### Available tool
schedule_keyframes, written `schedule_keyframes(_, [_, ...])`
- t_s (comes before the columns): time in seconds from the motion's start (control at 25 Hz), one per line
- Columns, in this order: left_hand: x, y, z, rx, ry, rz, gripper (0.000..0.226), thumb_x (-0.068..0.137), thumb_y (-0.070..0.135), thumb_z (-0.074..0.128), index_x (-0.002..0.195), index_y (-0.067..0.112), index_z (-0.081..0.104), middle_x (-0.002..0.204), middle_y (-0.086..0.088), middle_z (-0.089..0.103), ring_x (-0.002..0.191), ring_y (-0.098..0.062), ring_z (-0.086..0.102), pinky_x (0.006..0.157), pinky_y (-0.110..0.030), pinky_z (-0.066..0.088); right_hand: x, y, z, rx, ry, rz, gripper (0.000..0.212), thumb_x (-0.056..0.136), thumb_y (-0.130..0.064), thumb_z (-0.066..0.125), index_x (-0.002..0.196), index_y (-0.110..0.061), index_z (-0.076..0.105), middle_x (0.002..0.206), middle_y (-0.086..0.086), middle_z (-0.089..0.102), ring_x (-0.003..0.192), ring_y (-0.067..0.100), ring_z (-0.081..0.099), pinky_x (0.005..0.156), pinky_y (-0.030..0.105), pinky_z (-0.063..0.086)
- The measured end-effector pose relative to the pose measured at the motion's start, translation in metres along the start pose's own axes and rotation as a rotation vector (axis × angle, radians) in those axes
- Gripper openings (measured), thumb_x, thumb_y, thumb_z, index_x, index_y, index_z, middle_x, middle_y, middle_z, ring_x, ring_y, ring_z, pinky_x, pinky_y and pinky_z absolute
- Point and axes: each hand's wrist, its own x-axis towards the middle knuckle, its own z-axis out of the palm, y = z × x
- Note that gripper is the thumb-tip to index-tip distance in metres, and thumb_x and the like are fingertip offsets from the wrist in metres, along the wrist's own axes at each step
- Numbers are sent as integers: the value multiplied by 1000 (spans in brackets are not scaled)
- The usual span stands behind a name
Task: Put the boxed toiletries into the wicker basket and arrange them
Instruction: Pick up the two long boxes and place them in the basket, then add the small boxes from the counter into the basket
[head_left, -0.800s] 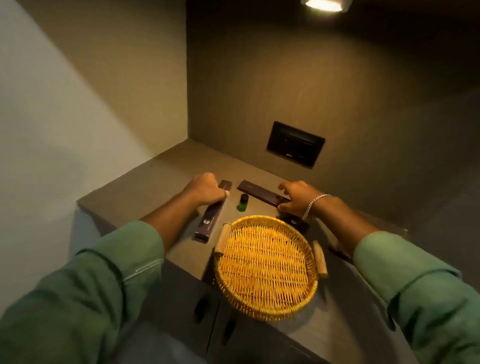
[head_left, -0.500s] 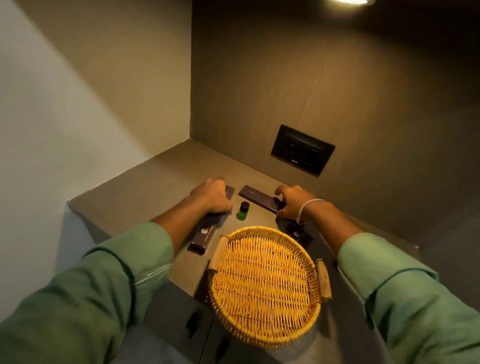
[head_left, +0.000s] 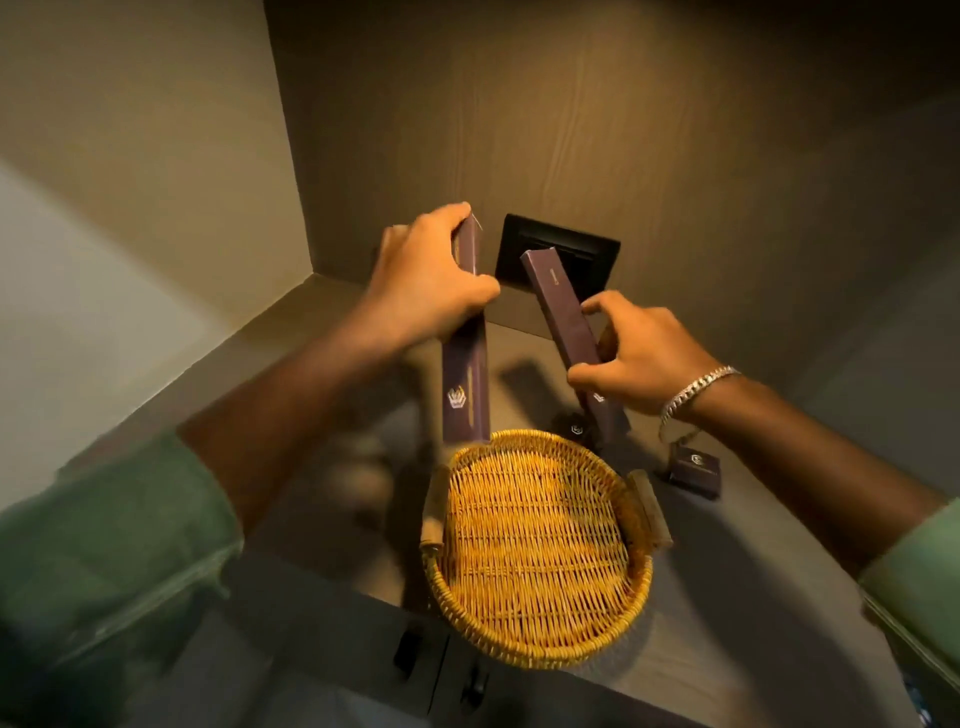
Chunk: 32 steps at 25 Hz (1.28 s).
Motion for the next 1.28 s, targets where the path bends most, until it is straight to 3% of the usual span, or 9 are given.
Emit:
schedule_keyframes(0.12, [-47,1,32,1,-152,2,79,68,33,74,139,28,41,129,-5,61,110,-23,56,82,-24,44,-40,-14,12,100,-144,126,79,66,-40,77,132,-27,35,91,-5,57,69,7,59,40,13,43])
schedule_keyframes(0.2, [-62,-6,50,5,-231,-41,71,69,30,76,131,28,43,119,-6,63,100,-21,58,72,-25,50,-59,-18,28,115,-193,192,75,67,-37,78,129,-28,36,86,-9,53,71,9,61,45,16,49])
schedule_keyframes(0.32, [-65,-17,63,123,-337,-80,70,69,31,78,128,27,39,110,-9,63,96,-28,63,75,-41,59,-75,-17,49,65,-213,278,78,66,-36,80,128,-24,35,98,1,61,80,20,65,64,36,60])
schedule_keyframes(0.4, [-66,-25,67,221,-365,-79,71,69,37,78,127,26,39,108,-9,63,94,-29,63,76,-42,58,-79,-15,57,15,-205,319,84,64,-38,81,130,-24,31,102,6,62,82,24,65,68,41,60])
schedule_keyframes(0.6, [-72,-46,68,300,-416,-63,74,66,59,74,124,25,43,112,-6,63,96,-24,58,77,-37,51,-84,-19,69,-138,-221,326,82,61,-42,81,128,-18,39,106,9,64,87,26,61,72,39,57])
schedule_keyframes(1.0, [-64,-40,70,254,-585,21,78,69,52,76,132,21,40,120,-8,60,93,-20,55,79,-38,55,-93,-30,71,-216,-230,273,57,71,-42,74,116,-14,50,101,7,65,88,26,61,76,36,54])
schedule_keyframes(1.08, [-62,-39,69,275,-646,28,82,69,54,75,135,22,38,125,-9,58,98,-21,55,81,-39,54,-99,-30,62,-172,-173,266,47,73,-42,72,108,-16,54,92,5,64,81,24,60,69,35,54])
schedule_keyframes(1.16, [-57,-34,65,328,-668,15,91,67,59,73,140,24,32,136,-11,52,115,-27,52,90,-44,51,-102,-19,46,-118,1,259,42,72,-43,66,105,-18,58,84,4,64,76,25,61,65,37,53])
schedule_keyframes(1.28, [-39,-12,65,355,-429,130,89,69,65,65,141,25,32,142,-12,44,129,-31,41,101,-51,41,-95,25,14,-57,240,305,46,67,-37,62,111,-23,63,85,5,72,84,29,65,78,42,55])
